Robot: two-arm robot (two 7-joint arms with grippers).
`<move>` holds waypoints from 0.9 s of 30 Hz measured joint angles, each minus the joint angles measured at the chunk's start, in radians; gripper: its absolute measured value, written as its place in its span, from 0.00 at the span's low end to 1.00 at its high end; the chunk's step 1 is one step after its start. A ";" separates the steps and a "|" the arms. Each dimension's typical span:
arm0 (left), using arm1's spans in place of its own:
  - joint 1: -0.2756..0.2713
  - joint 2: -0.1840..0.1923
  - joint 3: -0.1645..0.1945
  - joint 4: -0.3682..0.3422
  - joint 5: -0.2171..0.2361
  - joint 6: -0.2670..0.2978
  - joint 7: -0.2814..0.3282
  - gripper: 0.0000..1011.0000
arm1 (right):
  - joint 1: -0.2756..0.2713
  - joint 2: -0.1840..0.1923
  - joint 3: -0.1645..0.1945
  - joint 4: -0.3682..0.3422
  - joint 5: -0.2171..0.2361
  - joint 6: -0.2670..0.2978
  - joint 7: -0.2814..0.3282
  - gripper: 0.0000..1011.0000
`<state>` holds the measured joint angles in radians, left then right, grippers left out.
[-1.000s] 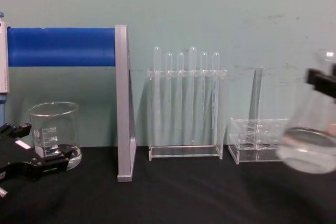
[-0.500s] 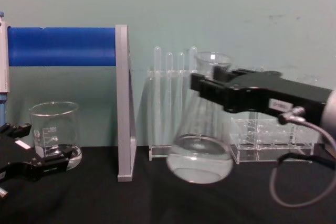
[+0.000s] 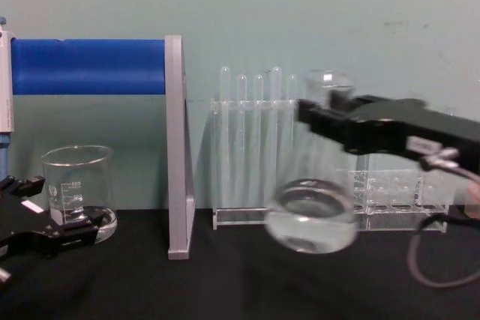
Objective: Grasp the erlenmeyer flask with one hand, shake it three times, then place it back.
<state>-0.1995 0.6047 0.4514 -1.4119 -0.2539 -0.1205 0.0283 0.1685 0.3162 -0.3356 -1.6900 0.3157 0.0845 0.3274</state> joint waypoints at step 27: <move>0.000 0.000 0.000 0.000 0.000 0.000 0.000 0.99 | -0.178 0.019 0.254 -0.112 -0.042 0.036 -0.182 0.45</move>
<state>-0.1995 0.6047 0.4514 -1.4119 -0.2539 -0.1205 0.0283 -0.0094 0.3354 -0.0817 -1.8015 0.2737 0.1206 0.1452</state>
